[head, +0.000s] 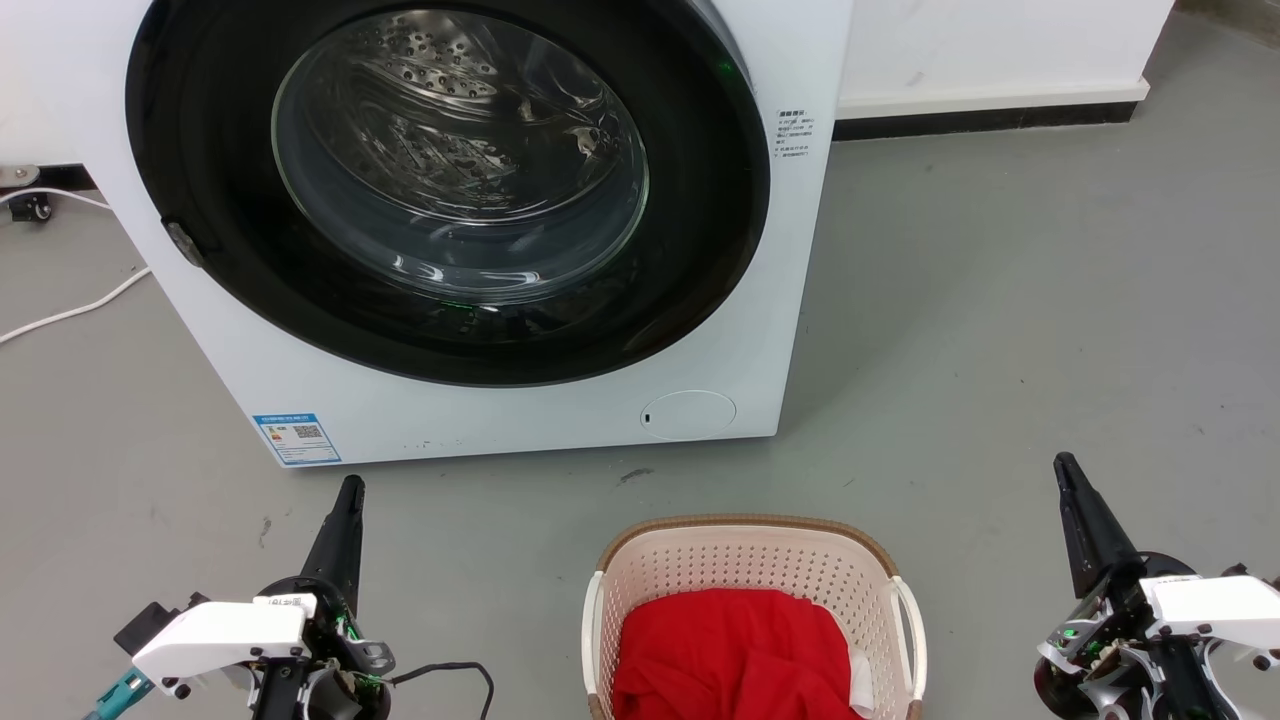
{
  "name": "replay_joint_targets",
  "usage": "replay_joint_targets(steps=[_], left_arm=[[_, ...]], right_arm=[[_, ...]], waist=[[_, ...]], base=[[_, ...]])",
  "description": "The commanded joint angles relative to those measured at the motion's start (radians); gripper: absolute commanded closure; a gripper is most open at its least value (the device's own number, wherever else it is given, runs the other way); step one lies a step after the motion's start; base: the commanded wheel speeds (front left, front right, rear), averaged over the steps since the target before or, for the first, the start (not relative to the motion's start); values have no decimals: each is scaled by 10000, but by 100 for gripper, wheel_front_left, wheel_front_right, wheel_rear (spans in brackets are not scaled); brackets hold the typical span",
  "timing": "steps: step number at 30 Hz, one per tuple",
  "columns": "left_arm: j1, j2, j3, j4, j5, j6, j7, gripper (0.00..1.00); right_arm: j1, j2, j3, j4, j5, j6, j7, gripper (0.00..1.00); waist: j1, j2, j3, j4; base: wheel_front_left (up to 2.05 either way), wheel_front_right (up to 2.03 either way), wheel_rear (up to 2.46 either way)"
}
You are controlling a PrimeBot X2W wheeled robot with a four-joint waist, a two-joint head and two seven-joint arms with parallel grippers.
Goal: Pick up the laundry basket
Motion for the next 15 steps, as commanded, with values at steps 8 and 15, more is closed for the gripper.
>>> replay_joint_targets(steps=[8, 15], left_arm=[[-84, -6, 21, 2, -18, -51, 23, 100], [-84, -6, 21, 2, -18, -50, 23, 100]], right_arm=[[-101, -23, -7, -38, 40, -3, 11, 100], [-101, -23, -7, -38, 40, -3, 11, 100]], waist=[[0, -1, 0, 0], [0, -1, 0, 0]], base=[[0, 0, 0], [0, 0, 0]])
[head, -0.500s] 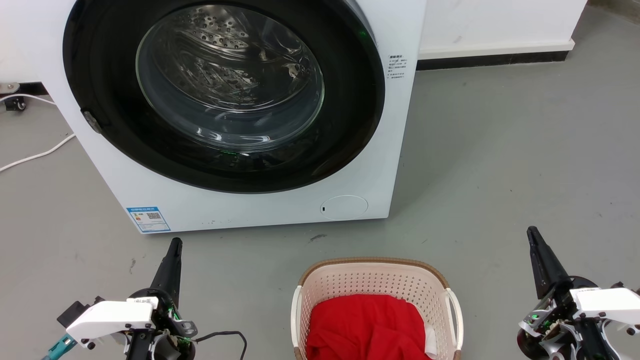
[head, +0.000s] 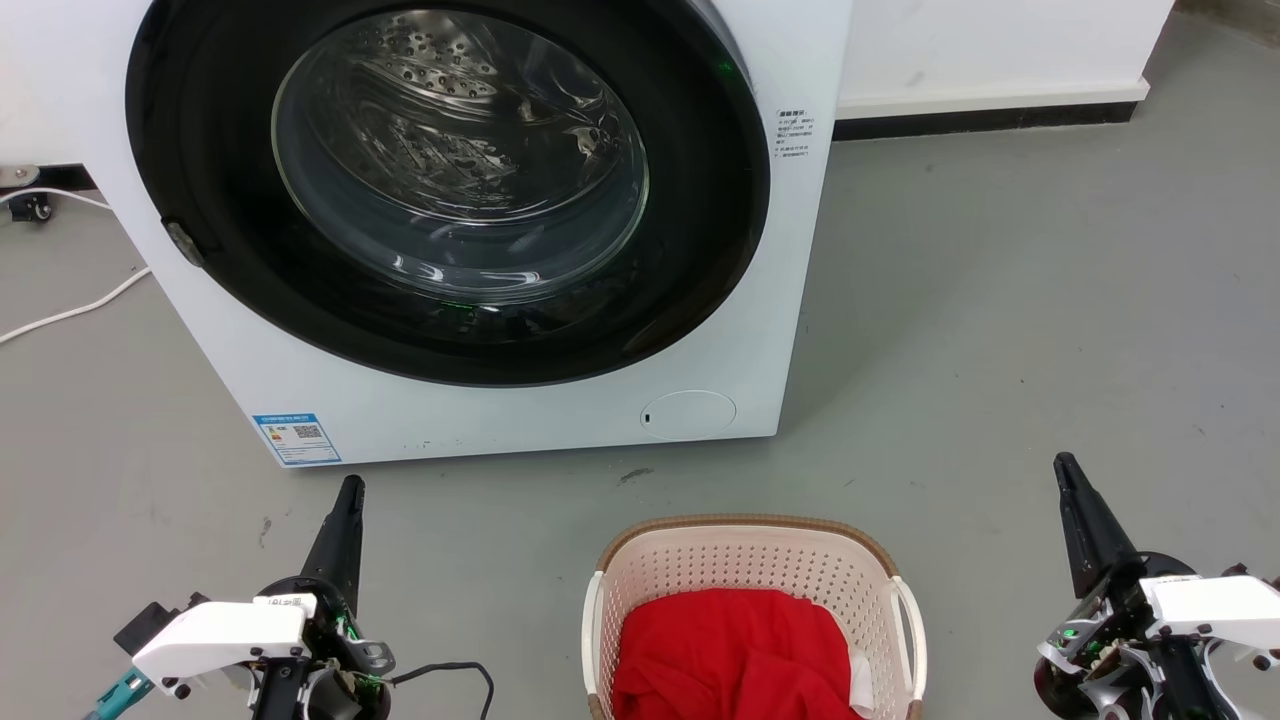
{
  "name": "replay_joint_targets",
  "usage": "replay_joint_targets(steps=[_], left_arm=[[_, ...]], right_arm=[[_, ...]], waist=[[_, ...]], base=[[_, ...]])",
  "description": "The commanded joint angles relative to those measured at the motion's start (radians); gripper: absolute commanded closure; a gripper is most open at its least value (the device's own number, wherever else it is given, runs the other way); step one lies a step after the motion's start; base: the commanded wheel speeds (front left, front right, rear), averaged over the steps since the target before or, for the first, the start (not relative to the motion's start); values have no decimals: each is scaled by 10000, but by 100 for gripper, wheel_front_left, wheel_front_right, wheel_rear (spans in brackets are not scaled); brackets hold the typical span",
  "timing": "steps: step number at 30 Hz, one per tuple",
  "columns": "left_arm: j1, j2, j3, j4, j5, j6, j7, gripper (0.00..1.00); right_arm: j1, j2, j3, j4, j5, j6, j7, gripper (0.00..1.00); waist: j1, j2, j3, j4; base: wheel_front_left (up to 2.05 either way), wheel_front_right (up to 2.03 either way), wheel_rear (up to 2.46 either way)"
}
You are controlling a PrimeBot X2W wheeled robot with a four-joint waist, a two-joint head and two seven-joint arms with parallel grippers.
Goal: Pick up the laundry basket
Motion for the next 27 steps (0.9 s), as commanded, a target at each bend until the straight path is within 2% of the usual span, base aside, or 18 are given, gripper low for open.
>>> replay_joint_targets(steps=[1, 20, 21, 22, 23, 24, 27], left_arm=[[-84, -6, 21, 2, -18, -50, 23, 100], [-84, -6, 20, 2, -18, -51, 23, 100], [0, 0, 0, -2, 0, -2, -2, 0], [19, -4, -13, 33, 0, 4, -11, 0], [81, -15, -23, 113, 3, 13, -18, 100], [170, -25, -35, 210, 4, 15, -27, 0], [249, -33, -85, 186, 110, 14, -160, 0]], right_arm=[[-101, -23, -7, -38, 40, -3, 11, 100], [-101, -23, -7, -38, 40, -3, 11, 100], [0, 0, 0, -1, -1, 0, -2, 0], [23, 2, 6, 45, -8, 0, -11, 0], [89, 8, 14, 130, -9, 0, -15, 100], [180, 17, 19, 218, -9, -2, -15, 0], [276, 20, 39, 235, -100, -2, -143, 0]], waist=[[0, 0, 0, 0], [0, 0, 0, 0], [0, 0, 0, 0], [0, 0, 0, 0], [1, 0, 1, 0], [1, 0, 2, 0], [0, 0, 4, 0]], base=[[0, 0, 0], [0, 0, 0], [0, 0, 0], [0, 0, 0], [0, 0, 0], [0, 0, 0], [0, 0, 0]])
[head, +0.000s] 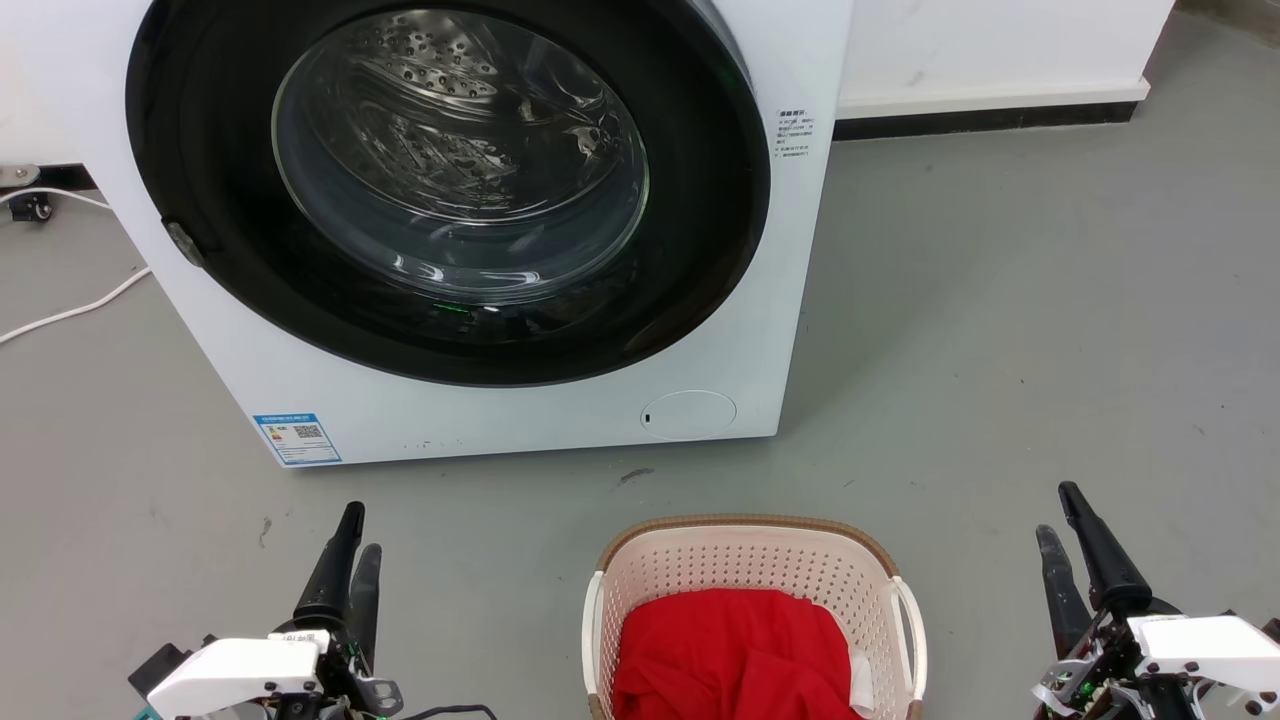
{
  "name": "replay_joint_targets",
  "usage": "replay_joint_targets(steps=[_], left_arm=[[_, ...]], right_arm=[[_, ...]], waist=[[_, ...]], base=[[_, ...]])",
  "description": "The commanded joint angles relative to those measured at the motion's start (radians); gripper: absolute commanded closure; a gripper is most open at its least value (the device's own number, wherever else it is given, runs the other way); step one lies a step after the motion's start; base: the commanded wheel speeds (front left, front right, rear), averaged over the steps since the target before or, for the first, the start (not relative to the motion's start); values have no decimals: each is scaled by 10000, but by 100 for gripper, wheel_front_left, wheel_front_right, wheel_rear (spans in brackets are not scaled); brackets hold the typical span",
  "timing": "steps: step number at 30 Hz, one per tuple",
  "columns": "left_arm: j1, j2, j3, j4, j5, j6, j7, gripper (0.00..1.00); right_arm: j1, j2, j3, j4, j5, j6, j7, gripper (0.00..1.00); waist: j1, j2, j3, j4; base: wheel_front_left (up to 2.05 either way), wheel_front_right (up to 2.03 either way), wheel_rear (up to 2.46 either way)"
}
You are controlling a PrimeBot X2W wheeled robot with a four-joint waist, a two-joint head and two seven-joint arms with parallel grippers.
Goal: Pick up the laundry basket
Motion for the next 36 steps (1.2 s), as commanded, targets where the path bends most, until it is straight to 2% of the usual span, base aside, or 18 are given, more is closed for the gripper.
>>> replay_joint_targets(steps=[1, 9, 25, 36], left_arm=[[-169, 23, -25, -240, 180, -13, -154, 0], [-160, 28, -67, -547, 1637, 38, -549, 0], [56, 37, -506, -1257, 4921, 685, -1243, 0], [199, 43, -822, -1401, 7062, 982, -1651, 0]], right_arm=[[-161, -14, 10, -202, -137, 2, -132, 0], [-60, -18, -68, -521, -1608, 2, -530, 0], [268, -27, 235, -1398, -5558, 2, -1227, 0], [511, -33, 432, -1681, -7769, 2, -1637, 0]], waist=[[0, 0, 1, 0], [0, 0, 6, 0], [0, 0, -18, -16], [0, 0, -58, -32]], base=[[0, 0, 0], [0, 0, 0], [0, 0, 0], [0, 0, 0]])
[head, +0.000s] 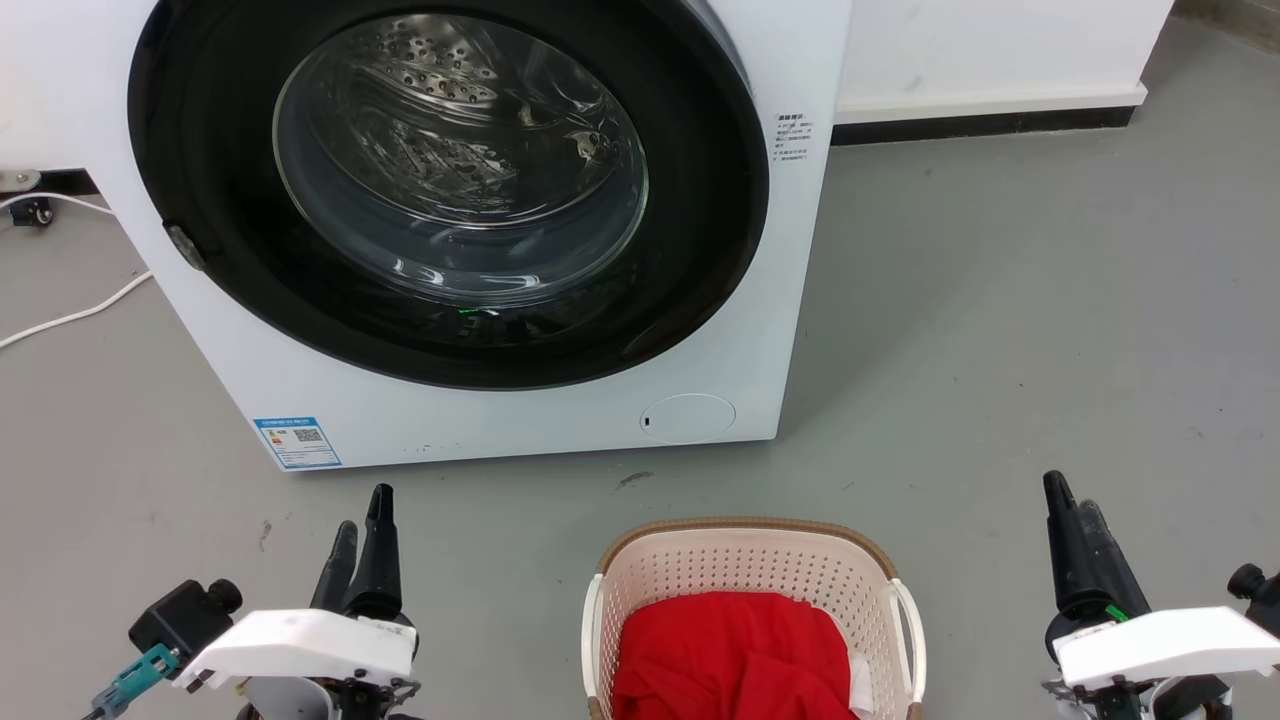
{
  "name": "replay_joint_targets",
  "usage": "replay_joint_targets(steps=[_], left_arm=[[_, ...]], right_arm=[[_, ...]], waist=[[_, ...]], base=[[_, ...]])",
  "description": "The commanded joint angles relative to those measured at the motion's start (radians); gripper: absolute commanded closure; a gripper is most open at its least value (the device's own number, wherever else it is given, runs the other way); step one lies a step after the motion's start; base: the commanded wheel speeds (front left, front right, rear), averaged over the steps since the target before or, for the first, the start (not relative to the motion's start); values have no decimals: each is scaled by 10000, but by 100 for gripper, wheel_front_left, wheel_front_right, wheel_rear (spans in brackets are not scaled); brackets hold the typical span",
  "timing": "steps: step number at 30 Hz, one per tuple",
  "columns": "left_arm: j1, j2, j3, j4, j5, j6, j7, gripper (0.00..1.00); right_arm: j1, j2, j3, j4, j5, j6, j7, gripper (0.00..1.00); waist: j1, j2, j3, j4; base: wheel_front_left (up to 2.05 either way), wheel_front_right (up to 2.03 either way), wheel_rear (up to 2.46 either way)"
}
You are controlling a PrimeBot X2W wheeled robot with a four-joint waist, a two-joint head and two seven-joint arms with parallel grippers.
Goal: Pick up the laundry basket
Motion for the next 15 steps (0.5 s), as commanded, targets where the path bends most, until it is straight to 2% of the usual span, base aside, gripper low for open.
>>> replay_joint_targets(steps=[1, 15], left_arm=[[-18, 39, -95, -210, 582, 74, -131, 0], [113, 124, -452, -340, 2576, 348, -563, 0]], right_arm=[[3, -36, 31, -251, -576, 0, -129, 0], [225, -43, 50, -389, -2676, 0, -562, 0]], waist=[[0, 0, -3, -3], [0, 0, -22, -19]], base=[[0, 0, 0], [0, 0, 0]])
